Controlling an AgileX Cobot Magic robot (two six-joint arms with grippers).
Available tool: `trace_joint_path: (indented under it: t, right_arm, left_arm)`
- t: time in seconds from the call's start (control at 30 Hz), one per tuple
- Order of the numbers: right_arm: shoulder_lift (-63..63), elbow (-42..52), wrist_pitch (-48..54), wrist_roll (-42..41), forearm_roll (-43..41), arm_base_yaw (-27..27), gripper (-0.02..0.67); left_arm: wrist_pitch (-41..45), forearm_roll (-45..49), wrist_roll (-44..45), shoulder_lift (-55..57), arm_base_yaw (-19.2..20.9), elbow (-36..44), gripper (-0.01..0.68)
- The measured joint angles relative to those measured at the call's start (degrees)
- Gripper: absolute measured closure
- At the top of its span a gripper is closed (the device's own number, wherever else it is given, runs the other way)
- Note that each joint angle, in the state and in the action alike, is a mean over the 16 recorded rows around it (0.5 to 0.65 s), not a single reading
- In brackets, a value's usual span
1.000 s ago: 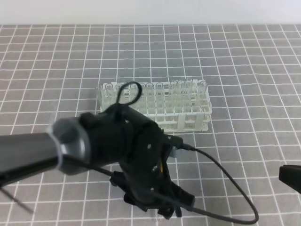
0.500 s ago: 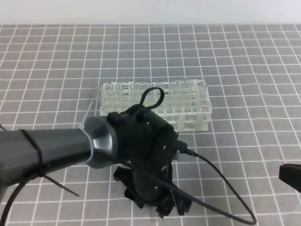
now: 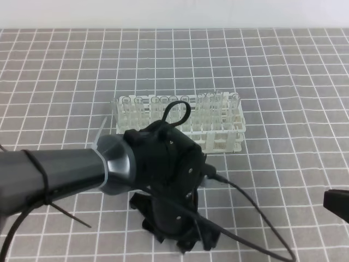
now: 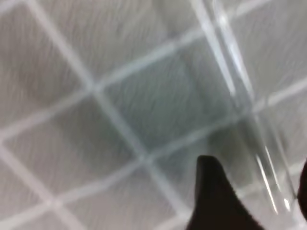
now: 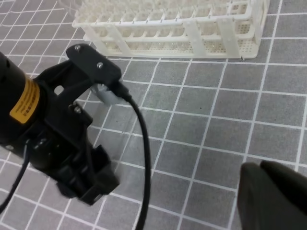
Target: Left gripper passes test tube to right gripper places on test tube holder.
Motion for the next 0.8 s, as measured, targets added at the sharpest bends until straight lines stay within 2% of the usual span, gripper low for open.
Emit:
trace_joint_path:
  t: [0.8]
  right_arm:
    - [0.0, 0.0, 0.2, 0.0, 0.3, 0.0, 0.65]
  left_arm:
    - [1.4, 1.1, 5.2, 2.1, 0.0, -0.6, 0.654]
